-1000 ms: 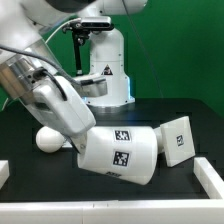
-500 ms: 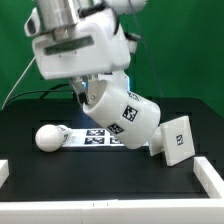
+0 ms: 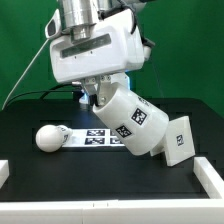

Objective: Assemble lamp

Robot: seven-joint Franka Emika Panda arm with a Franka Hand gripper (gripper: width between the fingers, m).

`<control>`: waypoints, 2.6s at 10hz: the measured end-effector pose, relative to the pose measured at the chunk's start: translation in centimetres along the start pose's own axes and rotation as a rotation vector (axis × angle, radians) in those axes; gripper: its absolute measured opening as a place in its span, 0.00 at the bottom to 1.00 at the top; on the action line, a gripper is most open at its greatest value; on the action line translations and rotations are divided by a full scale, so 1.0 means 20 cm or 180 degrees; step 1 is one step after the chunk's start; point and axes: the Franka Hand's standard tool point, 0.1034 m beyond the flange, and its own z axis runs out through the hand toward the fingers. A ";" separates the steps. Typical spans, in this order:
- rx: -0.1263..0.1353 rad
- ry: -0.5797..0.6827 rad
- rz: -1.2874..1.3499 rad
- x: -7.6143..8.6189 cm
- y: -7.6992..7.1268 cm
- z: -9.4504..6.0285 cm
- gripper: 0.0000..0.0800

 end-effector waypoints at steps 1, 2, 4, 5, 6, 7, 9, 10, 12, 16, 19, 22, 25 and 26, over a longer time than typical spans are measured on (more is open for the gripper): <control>-0.0097 -0.0110 -0.0347 0.00 0.06 -0.05 0.06; -0.0219 -0.0144 -0.0711 0.01 0.13 -0.13 0.06; -0.0246 0.0008 -0.0888 0.00 0.21 -0.12 0.06; -0.0269 -0.0041 -0.0886 -0.02 0.23 -0.11 0.06; -0.0268 -0.0040 -0.0890 -0.02 0.22 -0.11 0.06; -0.0271 -0.0044 -0.0890 -0.03 0.22 -0.11 0.06; -0.0367 -0.0067 -0.1334 -0.07 0.32 -0.09 0.06; -0.0487 -0.0018 -0.1595 -0.08 0.39 -0.11 0.06; -0.0542 0.0483 -0.1941 -0.13 0.36 -0.10 0.06; -0.0125 0.1187 -0.2277 0.09 0.37 -0.23 0.06; -0.0196 0.1399 -0.2648 0.09 0.43 -0.15 0.06; -0.0316 0.1154 -0.2551 -0.05 0.46 0.03 0.06; -0.0333 0.1071 -0.2534 -0.10 0.46 0.06 0.06; -0.0338 0.1069 -0.2544 -0.10 0.46 0.06 0.06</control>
Offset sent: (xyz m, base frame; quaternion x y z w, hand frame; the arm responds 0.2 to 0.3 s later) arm -0.0402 -0.0206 -0.0085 0.0229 0.0773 0.0050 0.9967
